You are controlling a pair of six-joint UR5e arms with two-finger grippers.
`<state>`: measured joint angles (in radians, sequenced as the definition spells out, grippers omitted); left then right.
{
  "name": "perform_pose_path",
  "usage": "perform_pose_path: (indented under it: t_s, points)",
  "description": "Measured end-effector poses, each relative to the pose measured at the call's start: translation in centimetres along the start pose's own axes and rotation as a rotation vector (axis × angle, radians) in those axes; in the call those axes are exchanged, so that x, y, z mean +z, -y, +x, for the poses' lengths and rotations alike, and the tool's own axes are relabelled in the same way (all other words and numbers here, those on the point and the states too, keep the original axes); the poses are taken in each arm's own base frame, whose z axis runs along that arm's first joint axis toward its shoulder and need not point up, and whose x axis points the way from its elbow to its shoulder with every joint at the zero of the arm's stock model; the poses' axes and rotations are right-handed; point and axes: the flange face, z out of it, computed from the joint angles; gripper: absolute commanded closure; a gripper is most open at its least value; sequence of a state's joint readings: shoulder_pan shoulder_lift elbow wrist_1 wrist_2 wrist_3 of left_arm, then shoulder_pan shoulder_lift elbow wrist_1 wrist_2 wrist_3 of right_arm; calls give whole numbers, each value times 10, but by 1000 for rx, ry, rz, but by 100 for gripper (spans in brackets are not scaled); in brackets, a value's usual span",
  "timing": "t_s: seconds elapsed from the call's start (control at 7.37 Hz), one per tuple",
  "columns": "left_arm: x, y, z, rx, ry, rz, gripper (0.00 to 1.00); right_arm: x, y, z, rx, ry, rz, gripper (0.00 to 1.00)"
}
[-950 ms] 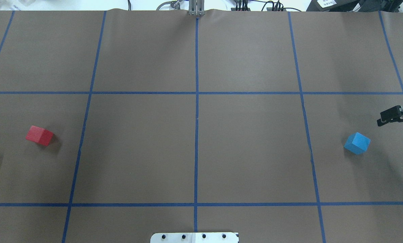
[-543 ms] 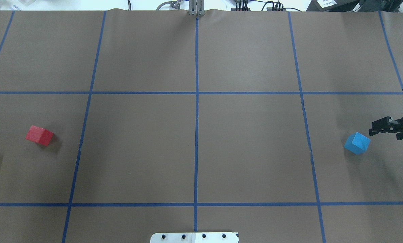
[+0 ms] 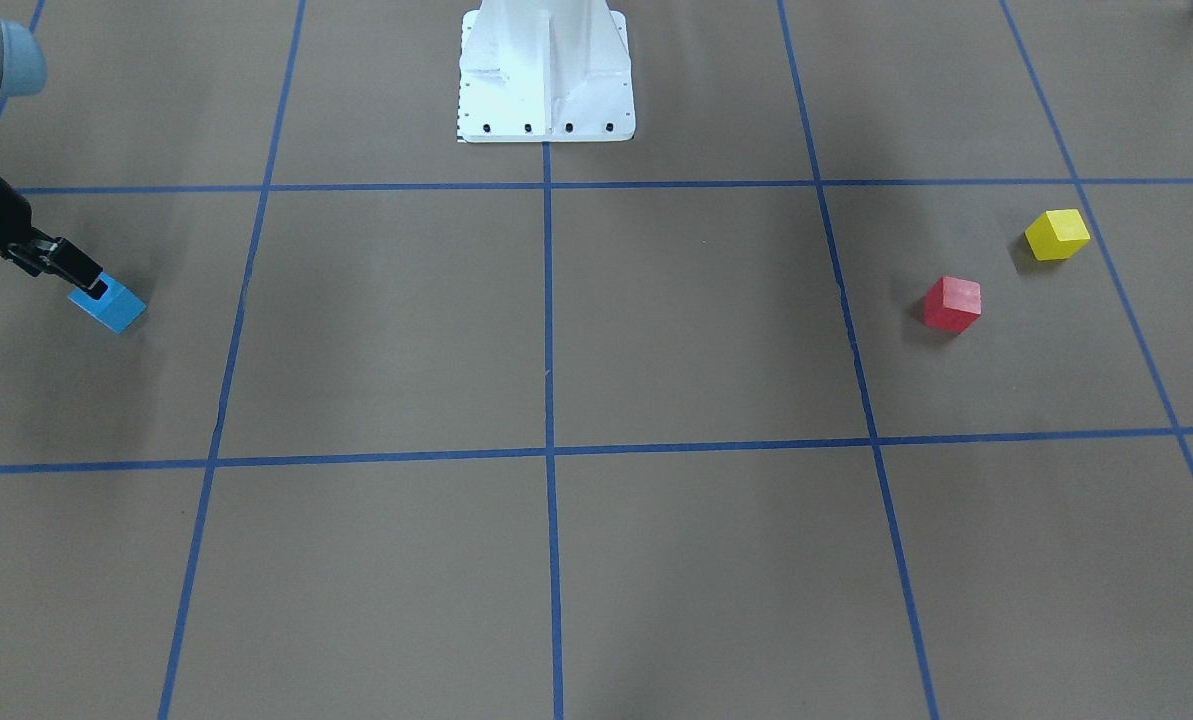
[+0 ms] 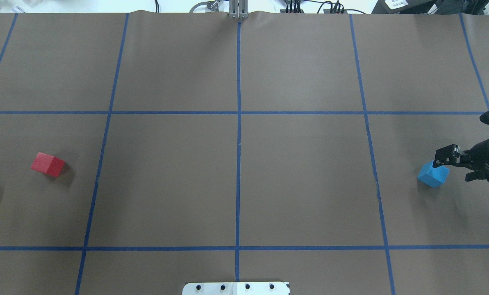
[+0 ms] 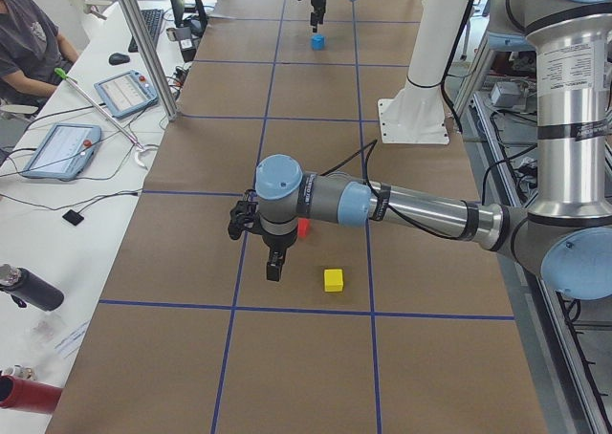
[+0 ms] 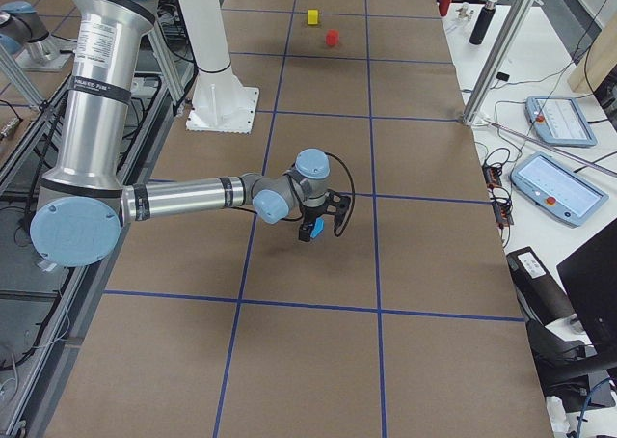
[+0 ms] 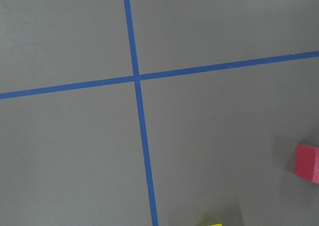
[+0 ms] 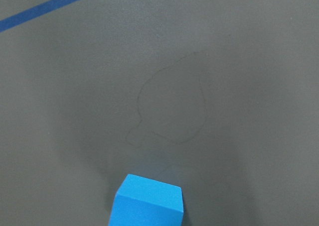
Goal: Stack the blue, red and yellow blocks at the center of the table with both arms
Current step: 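Lower the right gripper onto the blue cube and close on it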
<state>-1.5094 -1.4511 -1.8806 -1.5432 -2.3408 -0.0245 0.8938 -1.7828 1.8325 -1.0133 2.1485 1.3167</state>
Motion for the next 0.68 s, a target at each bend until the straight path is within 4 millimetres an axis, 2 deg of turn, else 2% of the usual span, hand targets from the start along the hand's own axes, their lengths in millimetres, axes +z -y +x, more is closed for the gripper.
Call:
perform_pose_path:
  t_s: [0.68]
  points:
    - [-1, 0, 0, 0, 0, 2, 0, 20, -1, -4, 35, -17, -9, 2]
